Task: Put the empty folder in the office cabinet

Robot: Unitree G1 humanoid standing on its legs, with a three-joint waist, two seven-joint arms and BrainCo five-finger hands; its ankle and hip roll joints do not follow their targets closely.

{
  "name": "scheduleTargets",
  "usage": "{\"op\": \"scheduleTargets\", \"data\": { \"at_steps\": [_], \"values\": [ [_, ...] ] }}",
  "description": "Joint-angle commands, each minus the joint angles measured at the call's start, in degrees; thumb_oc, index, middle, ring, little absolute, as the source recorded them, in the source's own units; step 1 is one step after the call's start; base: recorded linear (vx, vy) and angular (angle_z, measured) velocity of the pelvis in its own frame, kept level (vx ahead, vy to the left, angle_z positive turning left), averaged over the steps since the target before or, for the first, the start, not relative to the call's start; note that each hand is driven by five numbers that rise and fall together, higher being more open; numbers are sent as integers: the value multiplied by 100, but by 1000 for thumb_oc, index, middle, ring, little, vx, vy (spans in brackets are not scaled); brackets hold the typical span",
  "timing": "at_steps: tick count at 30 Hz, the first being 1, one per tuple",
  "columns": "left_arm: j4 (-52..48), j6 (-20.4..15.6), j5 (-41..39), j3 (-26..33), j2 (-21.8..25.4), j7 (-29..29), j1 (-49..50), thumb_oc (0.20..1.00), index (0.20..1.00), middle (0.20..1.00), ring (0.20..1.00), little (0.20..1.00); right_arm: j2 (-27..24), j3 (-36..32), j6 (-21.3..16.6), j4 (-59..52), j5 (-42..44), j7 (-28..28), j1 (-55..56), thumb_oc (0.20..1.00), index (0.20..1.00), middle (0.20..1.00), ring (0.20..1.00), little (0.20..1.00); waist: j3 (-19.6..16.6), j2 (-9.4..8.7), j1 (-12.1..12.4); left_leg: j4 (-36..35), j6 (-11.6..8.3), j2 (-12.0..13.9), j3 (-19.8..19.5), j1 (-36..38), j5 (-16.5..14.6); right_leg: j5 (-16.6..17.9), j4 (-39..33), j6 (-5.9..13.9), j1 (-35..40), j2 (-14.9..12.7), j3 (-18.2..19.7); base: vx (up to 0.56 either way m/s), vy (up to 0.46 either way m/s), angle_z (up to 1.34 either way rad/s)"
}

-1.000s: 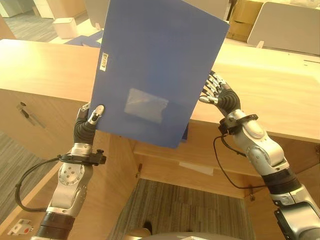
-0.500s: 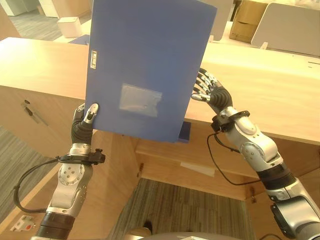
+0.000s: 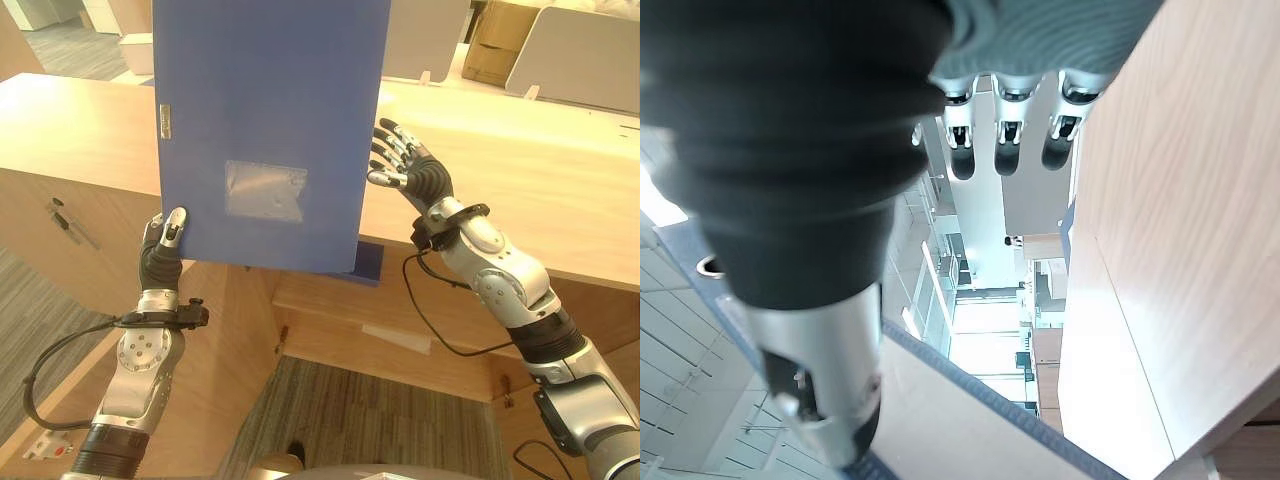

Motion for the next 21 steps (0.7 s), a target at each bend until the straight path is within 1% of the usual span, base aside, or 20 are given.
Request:
{"op": "scheduleTargets", "data": {
  "at_steps": [1,11,14,18,20,21],
  "values": [
    [-200,-400,514,-223,513,-27,-392,200,200,200,200,200,47,330,-154,-573,329,223,-360,1000,1000,1000,1000,1000,-391,-26,83,-56,-77,230,-121,80,-357,19,-25,561,23,-543,245,0,0,0],
    [-148,-496,533,-50,593,-32,-252,200,200,200,200,200,-178,147,-164,-664,394,571,-75,1000,1000,1000,1000,1000,-396,-29,48,-56,-86,240,-113,73,-351,27,-25,576,10,-555,246,0,0,0],
    [-174,-477,577,1,622,-10,-217,200,200,200,200,200,-277,69,-162,-731,478,671,33,1000,1000,1000,1000,1000,-391,-35,36,-56,-86,240,-116,70,-349,35,-25,586,8,-560,243,0,0,0],
    [-117,-534,552,53,649,-32,-160,200,200,200,200,200,-393,-18,-108,-788,553,956,193,1000,1000,1000,1000,1000,-386,-38,18,-56,-81,242,-114,72,-349,38,-25,586,7,-562,248,0,0,0],
    [-103,-560,534,91,678,-70,-132,200,200,200,200,200,-499,-77,-64,-778,646,1201,275,1000,1000,1000,1000,1000,-384,-54,10,-56,-80,240,-122,73,-346,38,-25,586,10,-560,250,0,0,0],
    [-103,-560,534,91,678,-70,-132,200,200,200,200,200,-499,-77,-64,-778,646,1201,275,1000,1000,1000,1000,1000,-384,-54,10,-56,-80,240,-122,73,-346,38,-25,586,10,-560,250,0,0,0]
  ]
}}
